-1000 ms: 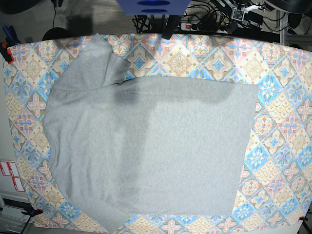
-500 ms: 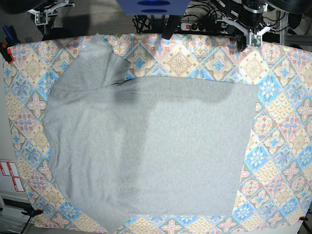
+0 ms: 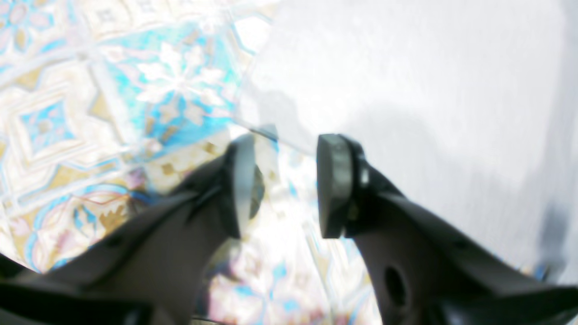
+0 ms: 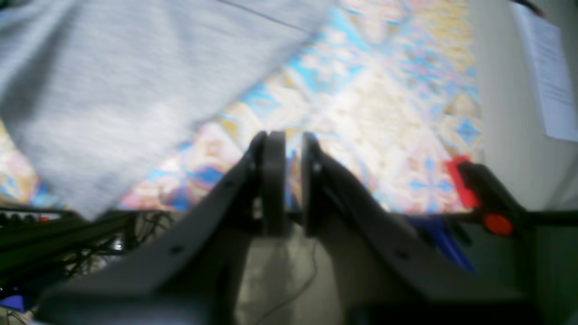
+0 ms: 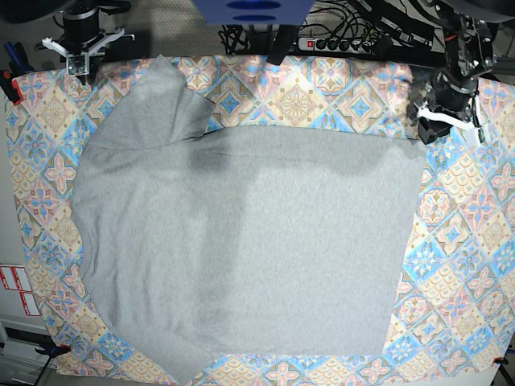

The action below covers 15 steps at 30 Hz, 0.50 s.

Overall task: Fold the T-shirt properly
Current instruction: 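Lower both grippers onto the shirt's shoulder edge near the collar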

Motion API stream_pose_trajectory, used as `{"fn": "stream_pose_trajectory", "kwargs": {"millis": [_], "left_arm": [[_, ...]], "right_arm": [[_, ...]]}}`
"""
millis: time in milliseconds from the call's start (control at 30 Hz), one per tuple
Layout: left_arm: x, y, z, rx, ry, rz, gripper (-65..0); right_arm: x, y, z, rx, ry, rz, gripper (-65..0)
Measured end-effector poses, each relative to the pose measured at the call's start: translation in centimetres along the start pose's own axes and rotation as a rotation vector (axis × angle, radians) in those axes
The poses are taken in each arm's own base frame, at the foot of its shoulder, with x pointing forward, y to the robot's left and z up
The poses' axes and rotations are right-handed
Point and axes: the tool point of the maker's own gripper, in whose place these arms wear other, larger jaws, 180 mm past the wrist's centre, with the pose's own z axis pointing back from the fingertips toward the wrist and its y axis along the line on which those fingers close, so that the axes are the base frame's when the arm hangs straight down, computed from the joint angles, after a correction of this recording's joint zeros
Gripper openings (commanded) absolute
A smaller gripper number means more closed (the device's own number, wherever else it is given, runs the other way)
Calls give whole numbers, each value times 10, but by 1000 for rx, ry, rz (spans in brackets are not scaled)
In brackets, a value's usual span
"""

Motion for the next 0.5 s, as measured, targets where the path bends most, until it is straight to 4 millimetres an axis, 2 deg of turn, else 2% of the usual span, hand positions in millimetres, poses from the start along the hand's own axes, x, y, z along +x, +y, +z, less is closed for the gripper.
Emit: {"fn": "stream_pose_trajectory", "kwargs": {"millis": [100, 200, 333, 500], "left_arm": [[1, 4, -13, -21, 7, 110, -395], [-9, 11, -27, -23, 41, 211, -390], [-16, 19, -39, -22, 58, 304, -389], [-31, 17, -53, -27, 88, 403, -389]], "right_arm": [[0, -1, 0, -6, -1, 4, -597], [0, 4, -3, 8, 8, -4, -597], [7, 3, -9, -1, -5, -9, -597], [3, 3, -8, 0, 13, -8, -597]]}}
